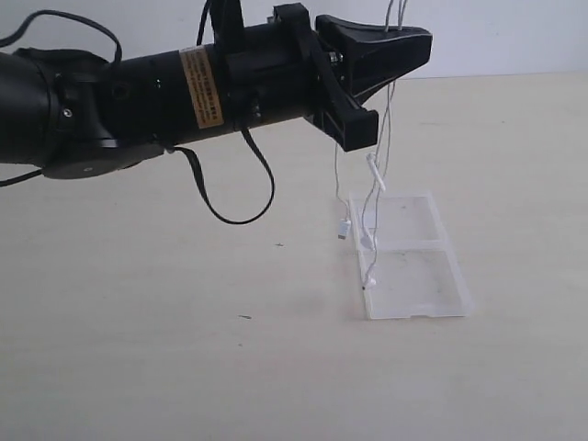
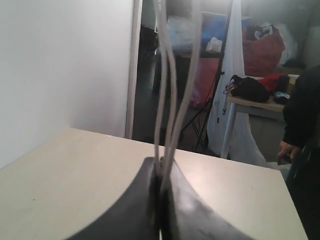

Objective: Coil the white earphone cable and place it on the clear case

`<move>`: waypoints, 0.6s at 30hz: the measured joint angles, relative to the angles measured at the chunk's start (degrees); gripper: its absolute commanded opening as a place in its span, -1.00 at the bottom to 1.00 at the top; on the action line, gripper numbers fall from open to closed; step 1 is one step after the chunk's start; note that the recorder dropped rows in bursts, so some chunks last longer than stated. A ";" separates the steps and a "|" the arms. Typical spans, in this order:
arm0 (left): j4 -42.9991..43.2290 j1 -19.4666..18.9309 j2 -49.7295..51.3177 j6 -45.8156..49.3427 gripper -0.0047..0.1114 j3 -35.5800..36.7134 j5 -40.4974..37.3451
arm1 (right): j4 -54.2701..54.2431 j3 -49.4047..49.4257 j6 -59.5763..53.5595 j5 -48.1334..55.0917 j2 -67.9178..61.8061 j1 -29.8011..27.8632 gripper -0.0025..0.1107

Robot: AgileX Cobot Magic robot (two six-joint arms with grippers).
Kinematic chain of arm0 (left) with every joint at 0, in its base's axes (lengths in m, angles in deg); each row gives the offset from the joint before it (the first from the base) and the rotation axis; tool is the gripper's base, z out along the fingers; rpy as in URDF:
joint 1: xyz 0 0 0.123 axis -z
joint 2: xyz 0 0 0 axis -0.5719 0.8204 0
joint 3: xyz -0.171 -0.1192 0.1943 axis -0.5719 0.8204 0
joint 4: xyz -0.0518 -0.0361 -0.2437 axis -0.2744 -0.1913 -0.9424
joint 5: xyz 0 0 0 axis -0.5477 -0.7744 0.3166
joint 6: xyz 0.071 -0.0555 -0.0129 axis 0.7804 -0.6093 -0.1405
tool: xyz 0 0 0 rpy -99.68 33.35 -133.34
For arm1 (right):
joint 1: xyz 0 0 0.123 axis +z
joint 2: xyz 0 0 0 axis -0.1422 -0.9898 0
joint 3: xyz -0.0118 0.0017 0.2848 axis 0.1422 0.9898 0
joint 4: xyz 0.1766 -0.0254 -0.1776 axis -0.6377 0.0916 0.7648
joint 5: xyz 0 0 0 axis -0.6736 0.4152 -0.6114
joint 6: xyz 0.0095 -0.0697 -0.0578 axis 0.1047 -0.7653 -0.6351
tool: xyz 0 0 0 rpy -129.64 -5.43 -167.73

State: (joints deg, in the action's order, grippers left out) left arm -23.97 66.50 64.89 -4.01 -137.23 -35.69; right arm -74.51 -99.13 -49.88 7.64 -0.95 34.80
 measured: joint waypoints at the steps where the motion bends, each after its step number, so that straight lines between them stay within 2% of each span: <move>1: 1.11 0.00 -0.83 -0.63 -0.92 0.00 -0.97 | 2.88 0.00 1.65 0.10 0.00 0.00 -0.96; 9: 8.09 0.00 -8.42 -5.72 -0.92 0.00 -12.23 | 23.92 0.00 11.54 8.78 -3.50 0.00 -0.96; 13: 11.43 0.00 -11.88 -8.33 -0.92 0.00 -17.18 | 27.16 0.13 13.49 10.58 -8.04 -1.69 -0.96; 18: 14.29 0.00 -16.77 -10.59 -0.92 0.00 -26.53 | 27.75 7.77 14.56 10.84 -12.18 -6.34 -0.96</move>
State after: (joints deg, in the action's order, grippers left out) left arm -9.68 66.50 48.12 -14.59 -137.23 -62.22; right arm -46.76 -91.37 -35.33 18.48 -13.13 28.47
